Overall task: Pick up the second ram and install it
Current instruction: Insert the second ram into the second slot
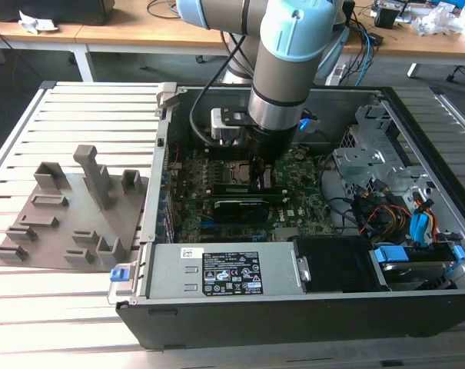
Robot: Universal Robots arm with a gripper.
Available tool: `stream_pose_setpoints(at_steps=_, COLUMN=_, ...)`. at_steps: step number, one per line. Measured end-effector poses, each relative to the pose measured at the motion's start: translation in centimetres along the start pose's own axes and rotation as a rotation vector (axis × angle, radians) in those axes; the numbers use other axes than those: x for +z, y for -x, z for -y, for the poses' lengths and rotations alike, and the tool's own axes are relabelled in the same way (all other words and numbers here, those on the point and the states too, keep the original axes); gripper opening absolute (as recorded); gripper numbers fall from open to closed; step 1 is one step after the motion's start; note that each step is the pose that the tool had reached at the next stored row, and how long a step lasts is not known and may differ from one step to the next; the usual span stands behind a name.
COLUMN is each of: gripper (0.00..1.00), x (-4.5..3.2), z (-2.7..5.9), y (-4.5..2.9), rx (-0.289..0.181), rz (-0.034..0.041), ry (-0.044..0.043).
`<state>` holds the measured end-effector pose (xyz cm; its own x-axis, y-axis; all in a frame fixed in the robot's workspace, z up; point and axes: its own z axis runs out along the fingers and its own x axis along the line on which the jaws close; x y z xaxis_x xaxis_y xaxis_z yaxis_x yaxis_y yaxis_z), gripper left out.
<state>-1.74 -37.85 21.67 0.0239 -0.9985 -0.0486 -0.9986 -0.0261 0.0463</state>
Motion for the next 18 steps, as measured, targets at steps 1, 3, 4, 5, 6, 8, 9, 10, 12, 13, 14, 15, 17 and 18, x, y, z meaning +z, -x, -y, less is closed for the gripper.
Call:
stream_pose_setpoints(at_steps=1, gripper=0.14, x=0.07, z=0.0, y=-0.01, rx=0.0, rz=-0.0005, ry=0.0001)
stream_pose_setpoints(at_steps=3, gripper=0.14, x=0.09, z=0.01, y=-0.01, rx=0.0, rz=-0.0008, ry=0.0002)
stream_pose_setpoints(at_steps=4, gripper=0.14, x=0.1, z=0.01, y=-0.01, rx=0.0, rz=-0.0007, ry=0.0002)
stream_pose_setpoints(at_steps=5, gripper=0.14, x=0.1, z=0.01, y=-0.01, rx=0.0, rz=-0.0006, ry=0.0001)
stream_pose_setpoints(at_steps=6, gripper=0.14, x=0.14, z=0.03, y=0.01, rx=0.0, rz=0.0004, ry=-0.0012)
stream_pose_setpoints(at_steps=8, gripper=0.22, x=0.11, z=0.01, y=-0.01, rx=0.0, rz=-0.0006, ry=0.0001)
stream_pose_setpoints(at_steps=9, gripper=0.22, x=0.04, z=0.01, y=-0.01, rx=0.0, rz=-0.0008, ry=0.0003)
stream_pose_setpoints(at_steps=10, gripper=0.22, x=-0.37, z=-0.01, y=0.01, rx=0.0, rz=-0.0006, ry=0.0001)
stream_pose_setpoints(at_steps=12, gripper=0.22, x=-1.04, z=-0.05, y=0.1, rx=0.0, rz=-0.0023, ry=-0.0001)
stream_pose_setpoints(at_steps=13, gripper=0.22, x=-1.27, z=-0.06, y=0.12, rx=0.0, rz=-0.0028, ry=-0.0004)
stream_pose_setpoints(at_steps=14, gripper=0.22, x=-1.77, z=-0.08, y=0.15, rx=0.0, rz=-0.0035, ry=-0.0005)
stream_pose_setpoints(at_steps=15, gripper=0.22, x=-2.22, z=-0.11, y=0.19, rx=0.0, rz=-0.0045, ry=-0.0007)
stream_pose_setpoints(at_steps=17, gripper=0.22, x=-2.86, z=-0.16, y=0.34, rx=0.0, rz=-0.0088, ry=-0.0014)
stream_pose_setpoints(at_steps=18, gripper=0.22, x=-2.98, z=-0.16, y=0.41, rx=0.001, rz=-0.0111, ry=-0.0016)
